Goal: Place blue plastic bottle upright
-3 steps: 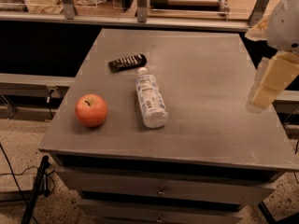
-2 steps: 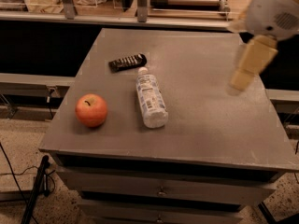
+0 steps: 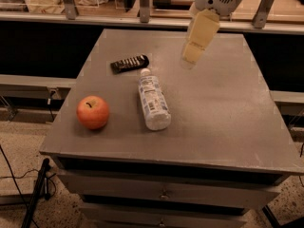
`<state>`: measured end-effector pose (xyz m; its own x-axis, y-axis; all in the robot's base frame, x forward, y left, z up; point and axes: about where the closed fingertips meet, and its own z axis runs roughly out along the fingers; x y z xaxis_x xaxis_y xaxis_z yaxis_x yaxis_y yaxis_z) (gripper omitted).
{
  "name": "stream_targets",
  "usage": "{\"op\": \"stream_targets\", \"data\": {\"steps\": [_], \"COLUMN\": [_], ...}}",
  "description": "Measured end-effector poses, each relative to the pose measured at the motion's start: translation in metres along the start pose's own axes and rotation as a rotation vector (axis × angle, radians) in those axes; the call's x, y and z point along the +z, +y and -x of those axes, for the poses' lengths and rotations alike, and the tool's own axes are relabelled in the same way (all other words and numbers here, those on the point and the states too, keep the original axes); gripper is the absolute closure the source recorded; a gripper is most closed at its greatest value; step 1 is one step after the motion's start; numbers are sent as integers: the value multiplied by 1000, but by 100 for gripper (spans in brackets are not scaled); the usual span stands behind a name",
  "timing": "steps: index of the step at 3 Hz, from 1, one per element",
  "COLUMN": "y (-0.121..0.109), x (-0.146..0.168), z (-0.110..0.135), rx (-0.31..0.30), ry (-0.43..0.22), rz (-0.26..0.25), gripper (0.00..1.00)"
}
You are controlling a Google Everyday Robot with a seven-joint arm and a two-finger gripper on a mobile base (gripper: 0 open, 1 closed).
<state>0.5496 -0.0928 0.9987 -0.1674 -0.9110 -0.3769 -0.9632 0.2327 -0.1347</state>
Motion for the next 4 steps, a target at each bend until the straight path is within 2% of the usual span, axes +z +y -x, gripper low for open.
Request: {"op": "stream_targets", "data": {"steps": [1, 2, 3, 4], "y": [-8, -16, -35, -41], "x": [8, 26, 56, 73], "z": [3, 14, 11, 7], "rx": [46, 150, 327, 494], "ry": [8, 68, 233, 310], "rz": [-48, -117, -184, -210], "gripper": [0, 0, 0, 0]}}
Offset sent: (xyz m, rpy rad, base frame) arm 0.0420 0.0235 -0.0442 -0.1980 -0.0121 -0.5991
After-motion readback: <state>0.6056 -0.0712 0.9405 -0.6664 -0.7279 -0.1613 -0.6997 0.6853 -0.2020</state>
